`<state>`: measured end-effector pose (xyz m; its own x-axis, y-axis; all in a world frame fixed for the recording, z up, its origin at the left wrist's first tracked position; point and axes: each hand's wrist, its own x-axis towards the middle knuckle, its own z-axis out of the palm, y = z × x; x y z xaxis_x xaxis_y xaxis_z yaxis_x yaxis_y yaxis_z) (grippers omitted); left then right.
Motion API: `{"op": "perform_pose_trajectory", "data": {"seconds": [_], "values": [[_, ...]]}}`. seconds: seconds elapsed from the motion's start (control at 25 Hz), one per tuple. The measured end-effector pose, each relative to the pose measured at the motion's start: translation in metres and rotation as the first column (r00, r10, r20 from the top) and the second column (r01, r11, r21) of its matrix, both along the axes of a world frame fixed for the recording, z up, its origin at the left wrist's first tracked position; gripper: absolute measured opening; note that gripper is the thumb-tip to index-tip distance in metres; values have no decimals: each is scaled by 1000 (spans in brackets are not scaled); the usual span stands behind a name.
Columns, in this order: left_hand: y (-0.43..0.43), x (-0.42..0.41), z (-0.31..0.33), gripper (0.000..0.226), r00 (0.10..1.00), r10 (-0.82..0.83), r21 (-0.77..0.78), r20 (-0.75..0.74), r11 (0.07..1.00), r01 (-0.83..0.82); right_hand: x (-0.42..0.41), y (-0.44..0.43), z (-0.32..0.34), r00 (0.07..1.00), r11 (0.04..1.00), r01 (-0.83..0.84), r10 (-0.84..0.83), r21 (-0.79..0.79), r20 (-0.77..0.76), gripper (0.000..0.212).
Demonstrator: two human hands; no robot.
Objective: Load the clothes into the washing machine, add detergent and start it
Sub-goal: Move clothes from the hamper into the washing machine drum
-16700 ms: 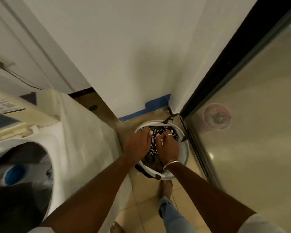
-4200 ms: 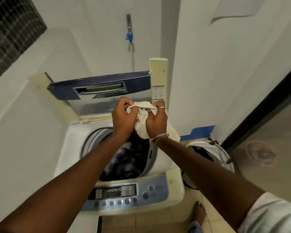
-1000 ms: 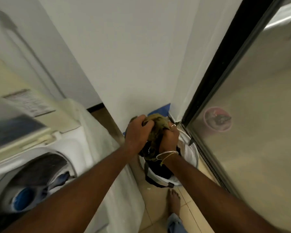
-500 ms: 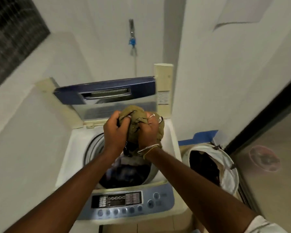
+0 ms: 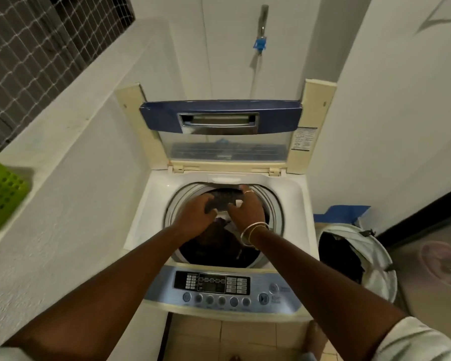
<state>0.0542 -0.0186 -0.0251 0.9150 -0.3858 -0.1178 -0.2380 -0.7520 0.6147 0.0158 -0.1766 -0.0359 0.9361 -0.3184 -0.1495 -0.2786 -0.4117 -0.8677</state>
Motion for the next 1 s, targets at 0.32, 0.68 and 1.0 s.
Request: {"op": "perform_pose_trajectory", "data": {"seconds": [0.32, 0.68, 1.0], "values": [[-171, -27, 9, 12, 972, -35, -187, 233, 979, 81, -41, -113, 1, 916, 926, 370, -377, 73, 135, 17], [-380, -68, -69, 12, 945, -302, -254, 128, 911, 326, -111, -291, -74, 733, 730, 665, -678, 158, 47, 7], [-493, -62, -217, 15, 938, -342, -107, -57, 936, 335, -126, -412, -224, 765, 776, 629, -606, 49, -217, 14]]}}
